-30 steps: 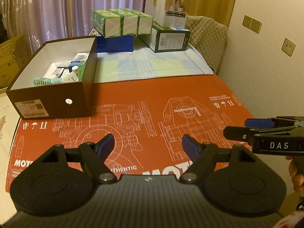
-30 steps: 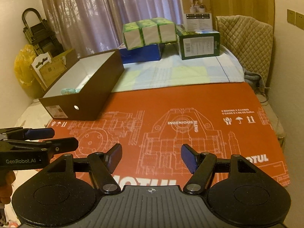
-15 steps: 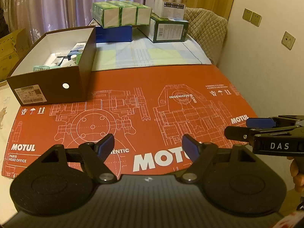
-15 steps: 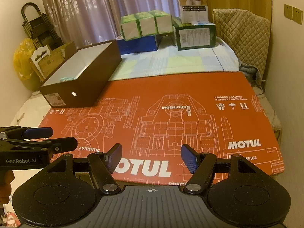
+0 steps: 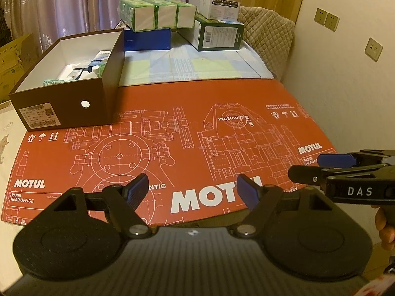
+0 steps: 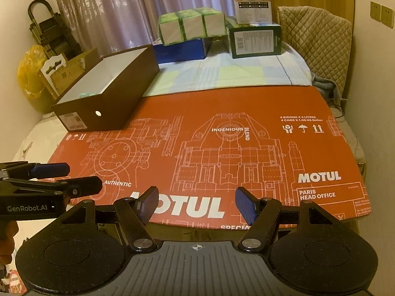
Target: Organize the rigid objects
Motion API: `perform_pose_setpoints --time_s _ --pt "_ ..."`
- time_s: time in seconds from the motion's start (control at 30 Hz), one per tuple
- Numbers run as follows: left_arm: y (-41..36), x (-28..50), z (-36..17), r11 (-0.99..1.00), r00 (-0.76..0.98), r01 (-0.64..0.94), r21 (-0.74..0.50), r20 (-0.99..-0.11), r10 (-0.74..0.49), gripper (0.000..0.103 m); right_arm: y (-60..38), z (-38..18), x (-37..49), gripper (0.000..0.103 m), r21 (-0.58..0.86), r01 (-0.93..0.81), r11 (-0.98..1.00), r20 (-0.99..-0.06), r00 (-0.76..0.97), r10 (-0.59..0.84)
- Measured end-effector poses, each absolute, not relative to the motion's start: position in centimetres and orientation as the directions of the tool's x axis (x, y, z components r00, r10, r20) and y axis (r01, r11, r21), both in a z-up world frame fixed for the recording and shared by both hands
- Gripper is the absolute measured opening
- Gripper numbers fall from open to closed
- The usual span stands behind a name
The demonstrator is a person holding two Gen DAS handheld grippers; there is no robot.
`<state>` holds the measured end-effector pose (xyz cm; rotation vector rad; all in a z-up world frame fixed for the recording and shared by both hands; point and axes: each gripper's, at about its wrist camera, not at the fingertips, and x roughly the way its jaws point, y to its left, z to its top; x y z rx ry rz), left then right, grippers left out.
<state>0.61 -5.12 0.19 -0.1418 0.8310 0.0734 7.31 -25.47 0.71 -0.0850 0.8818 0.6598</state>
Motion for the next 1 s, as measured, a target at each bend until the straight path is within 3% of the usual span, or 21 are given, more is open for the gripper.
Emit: perform_pose_setpoints --time_s 1.0 --pt "-5.7 -0.8 0.8 0.984 0.681 -0.163 -0.074 -0.730 0.057 0.076 -25.3 1.1 6.4 0.066 0.190 -0.599 0.778 -0.724 0.449 0.523"
